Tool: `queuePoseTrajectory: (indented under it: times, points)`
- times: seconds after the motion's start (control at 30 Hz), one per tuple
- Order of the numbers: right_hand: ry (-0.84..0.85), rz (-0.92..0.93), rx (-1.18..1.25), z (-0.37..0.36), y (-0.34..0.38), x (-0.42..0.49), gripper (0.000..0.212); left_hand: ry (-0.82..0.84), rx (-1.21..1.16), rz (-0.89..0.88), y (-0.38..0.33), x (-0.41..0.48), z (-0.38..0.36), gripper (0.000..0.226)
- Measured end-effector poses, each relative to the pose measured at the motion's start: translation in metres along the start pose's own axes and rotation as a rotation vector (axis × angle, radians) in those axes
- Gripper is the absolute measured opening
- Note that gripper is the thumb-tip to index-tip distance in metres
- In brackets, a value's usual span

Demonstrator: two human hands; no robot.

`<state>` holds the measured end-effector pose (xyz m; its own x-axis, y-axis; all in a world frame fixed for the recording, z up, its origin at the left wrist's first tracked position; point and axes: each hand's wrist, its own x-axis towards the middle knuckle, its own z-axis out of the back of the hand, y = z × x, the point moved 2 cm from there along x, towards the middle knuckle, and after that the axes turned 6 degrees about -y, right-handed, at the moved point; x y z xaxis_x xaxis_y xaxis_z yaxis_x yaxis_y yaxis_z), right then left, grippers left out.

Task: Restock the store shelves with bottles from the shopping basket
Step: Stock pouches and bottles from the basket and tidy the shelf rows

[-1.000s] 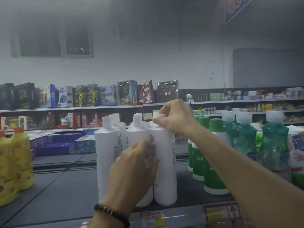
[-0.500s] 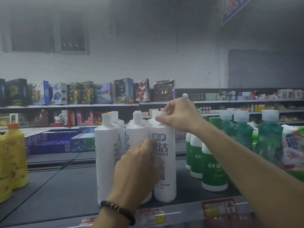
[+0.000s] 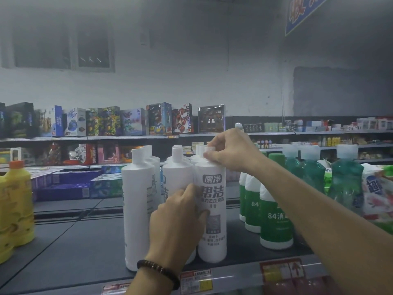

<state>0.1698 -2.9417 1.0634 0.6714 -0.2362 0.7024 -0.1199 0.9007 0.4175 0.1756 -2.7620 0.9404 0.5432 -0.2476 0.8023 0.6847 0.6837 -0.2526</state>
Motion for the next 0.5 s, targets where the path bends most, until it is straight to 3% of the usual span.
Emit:
queuePoseTrajectory:
  times: [0.4,0.5]
  points:
    - [0.024,0.019,-0.015,0.001,0.004,0.0,0.031,-0.011,-0.007,0.002,0.003,-0.003,0.006,0.033]
    - [-0.071,0.048,0.041,0.001,0.013,0.004,0.038,-0.043,-0.018,0.007,0.01,-0.002,0.018,0.03]
